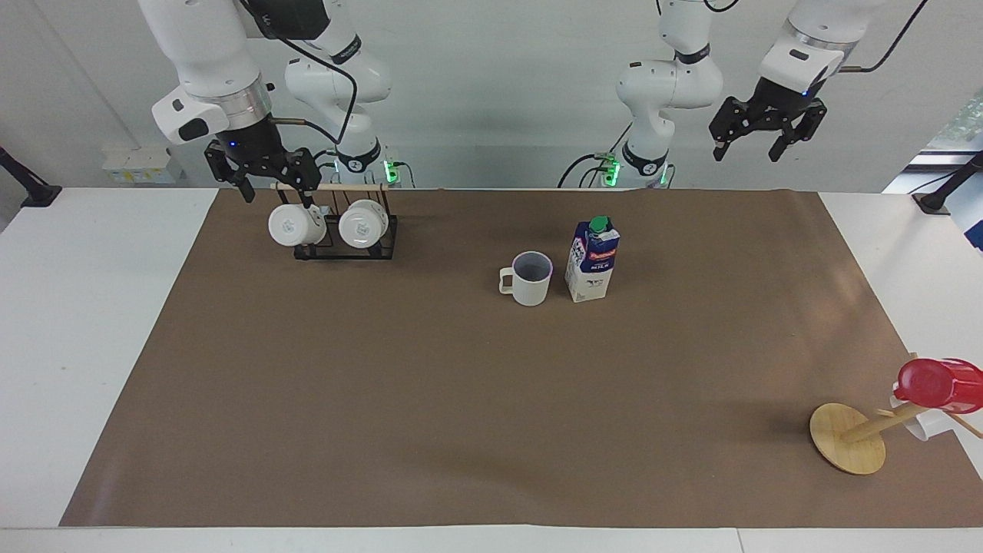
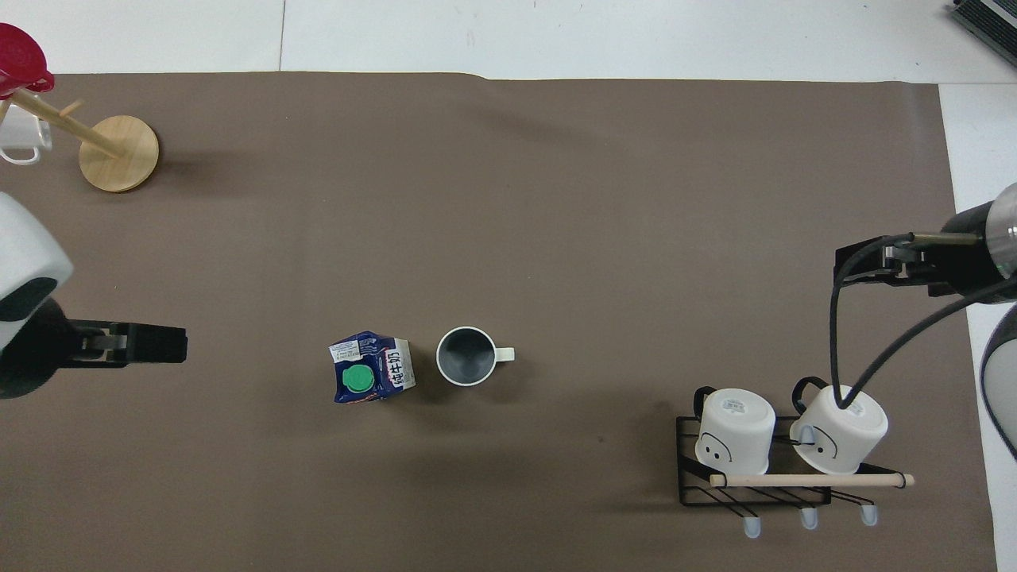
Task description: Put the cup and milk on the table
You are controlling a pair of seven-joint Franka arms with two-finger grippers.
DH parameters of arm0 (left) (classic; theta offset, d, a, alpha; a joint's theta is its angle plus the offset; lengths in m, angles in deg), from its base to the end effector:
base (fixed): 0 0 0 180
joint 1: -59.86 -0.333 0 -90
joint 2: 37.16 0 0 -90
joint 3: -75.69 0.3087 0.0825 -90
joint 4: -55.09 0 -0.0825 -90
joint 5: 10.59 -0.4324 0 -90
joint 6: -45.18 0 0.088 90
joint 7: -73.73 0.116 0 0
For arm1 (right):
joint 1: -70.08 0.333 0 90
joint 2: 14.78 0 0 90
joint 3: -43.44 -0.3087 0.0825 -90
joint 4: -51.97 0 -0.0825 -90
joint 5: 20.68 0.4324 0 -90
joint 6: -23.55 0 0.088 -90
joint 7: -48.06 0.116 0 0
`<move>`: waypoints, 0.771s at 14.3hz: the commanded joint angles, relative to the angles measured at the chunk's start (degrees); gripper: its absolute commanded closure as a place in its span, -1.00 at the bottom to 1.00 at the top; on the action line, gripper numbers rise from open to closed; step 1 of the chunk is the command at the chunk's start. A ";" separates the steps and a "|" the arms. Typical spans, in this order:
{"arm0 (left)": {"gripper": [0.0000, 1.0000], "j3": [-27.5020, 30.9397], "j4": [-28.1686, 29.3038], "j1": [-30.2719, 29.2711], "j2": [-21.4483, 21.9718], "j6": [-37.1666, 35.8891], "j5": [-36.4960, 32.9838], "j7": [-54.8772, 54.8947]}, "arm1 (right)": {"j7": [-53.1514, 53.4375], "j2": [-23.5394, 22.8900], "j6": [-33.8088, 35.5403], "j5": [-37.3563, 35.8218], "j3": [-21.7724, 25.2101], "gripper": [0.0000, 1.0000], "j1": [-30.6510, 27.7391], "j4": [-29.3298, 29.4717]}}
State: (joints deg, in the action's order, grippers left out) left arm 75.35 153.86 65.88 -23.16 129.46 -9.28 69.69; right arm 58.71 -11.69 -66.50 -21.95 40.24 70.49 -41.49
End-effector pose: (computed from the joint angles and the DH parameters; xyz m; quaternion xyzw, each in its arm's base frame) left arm 0.5119 -0.0603 0.6573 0.9997 -0.0212 -0.0052 0.0102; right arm 0.5850 0.0351 0.6089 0.9980 -0.0614 -0.0013 0.0128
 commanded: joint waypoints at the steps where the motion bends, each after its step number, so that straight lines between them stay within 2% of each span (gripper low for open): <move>1: -1.00 -0.28 -1.21 -1.18 0.14 -1.92 -0.70 1.14 | -1.25 0.34 0.22 1.10 -0.05 -1.00 -0.67 0.12; 11: -1.00 -0.63 -1.21 -1.27 0.50 -1.75 -0.70 0.53 | -1.25 0.34 0.31 1.10 -0.05 -1.00 -0.67 0.12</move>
State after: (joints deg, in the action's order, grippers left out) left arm 75.27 153.59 65.31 -22.73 128.89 -9.28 70.01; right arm 58.71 -11.69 -66.50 -21.95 40.24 70.49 -41.49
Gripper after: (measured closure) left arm 0.000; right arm 0.000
